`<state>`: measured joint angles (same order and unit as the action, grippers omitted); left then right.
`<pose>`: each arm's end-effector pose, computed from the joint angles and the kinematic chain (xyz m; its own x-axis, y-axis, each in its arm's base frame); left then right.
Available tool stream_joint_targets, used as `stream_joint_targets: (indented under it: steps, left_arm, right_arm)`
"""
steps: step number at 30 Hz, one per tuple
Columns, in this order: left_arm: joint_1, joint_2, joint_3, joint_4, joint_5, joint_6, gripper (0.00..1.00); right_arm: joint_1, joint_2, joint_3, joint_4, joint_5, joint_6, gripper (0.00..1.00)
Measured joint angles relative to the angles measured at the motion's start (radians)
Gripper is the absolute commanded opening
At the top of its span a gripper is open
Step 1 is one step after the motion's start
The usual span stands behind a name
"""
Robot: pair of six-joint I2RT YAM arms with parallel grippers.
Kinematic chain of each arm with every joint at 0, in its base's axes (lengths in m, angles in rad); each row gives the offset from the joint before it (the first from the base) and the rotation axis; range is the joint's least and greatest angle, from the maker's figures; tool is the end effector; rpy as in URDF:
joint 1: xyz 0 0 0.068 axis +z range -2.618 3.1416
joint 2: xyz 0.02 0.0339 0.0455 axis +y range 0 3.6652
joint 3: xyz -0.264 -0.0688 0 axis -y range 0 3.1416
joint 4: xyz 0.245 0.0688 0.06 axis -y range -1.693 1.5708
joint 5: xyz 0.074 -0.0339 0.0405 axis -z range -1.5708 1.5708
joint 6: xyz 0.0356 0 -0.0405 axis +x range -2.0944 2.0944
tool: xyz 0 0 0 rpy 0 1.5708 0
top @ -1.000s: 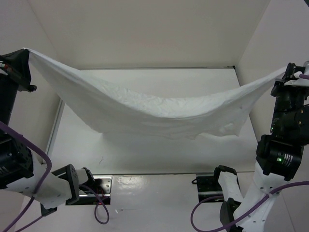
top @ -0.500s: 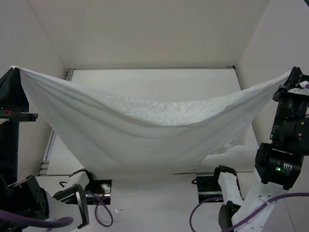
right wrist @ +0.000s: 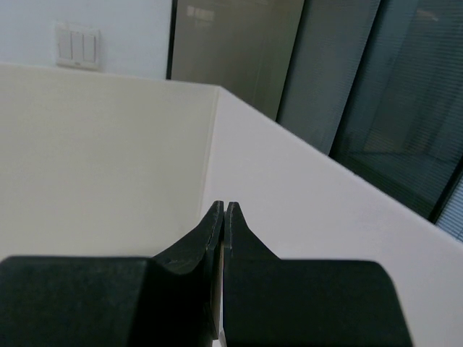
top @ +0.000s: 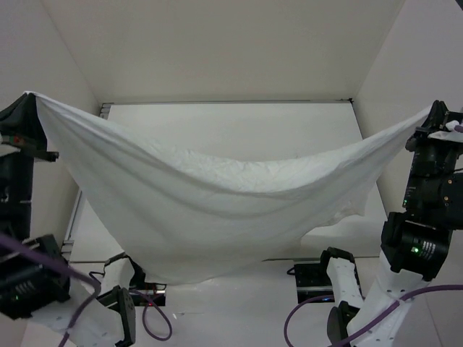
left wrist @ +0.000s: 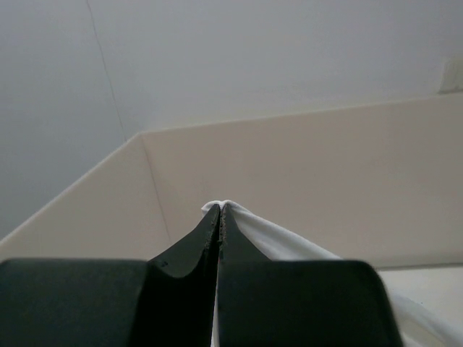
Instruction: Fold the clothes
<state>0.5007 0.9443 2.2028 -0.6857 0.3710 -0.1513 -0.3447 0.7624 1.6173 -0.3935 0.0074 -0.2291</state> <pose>-0.0171 -0.0241 0.6370 0.4972 0.1119 -0.8604 -0.1064 0.9920 0.0676 0.0401 -0.0147 0.5689 0.3299 -0.3597 -0.8728 0.4303 0.8802 -0.2001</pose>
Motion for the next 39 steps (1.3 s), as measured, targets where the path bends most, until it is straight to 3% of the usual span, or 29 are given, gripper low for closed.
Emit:
stream_joint_targets:
  steps: [9, 18, 23, 29, 39]
  left_arm:
    - [0.000, 0.047, -0.494, 0.127, 0.021, 0.051, 0.01]
    - [-0.076, 0.278, -0.678, 0.240, 0.007, 0.110, 0.00]
    - [-0.187, 0.392, -0.693, 0.288, -0.047, 0.145, 0.00]
    - [-0.263, 0.578, -0.678, 0.336, -0.090, 0.152, 0.00]
    - [-0.304, 0.929, -0.444, 0.321, -0.148, 0.151, 0.00]
  right_arm:
    - [0.001, 0.088, -0.224, 0.054, -0.023, 0.000, 0.00]
    - [0.126, 0.309, -0.362, 0.112, 0.035, -0.025, 0.00]
    - [0.203, 0.429, -0.367, 0.169, 0.087, -0.050, 0.00]
    - [0.205, 0.645, -0.354, 0.237, 0.115, -0.061, 0.00]
    - [0.205, 1.007, -0.232, 0.282, 0.121, -0.086, 0.00]
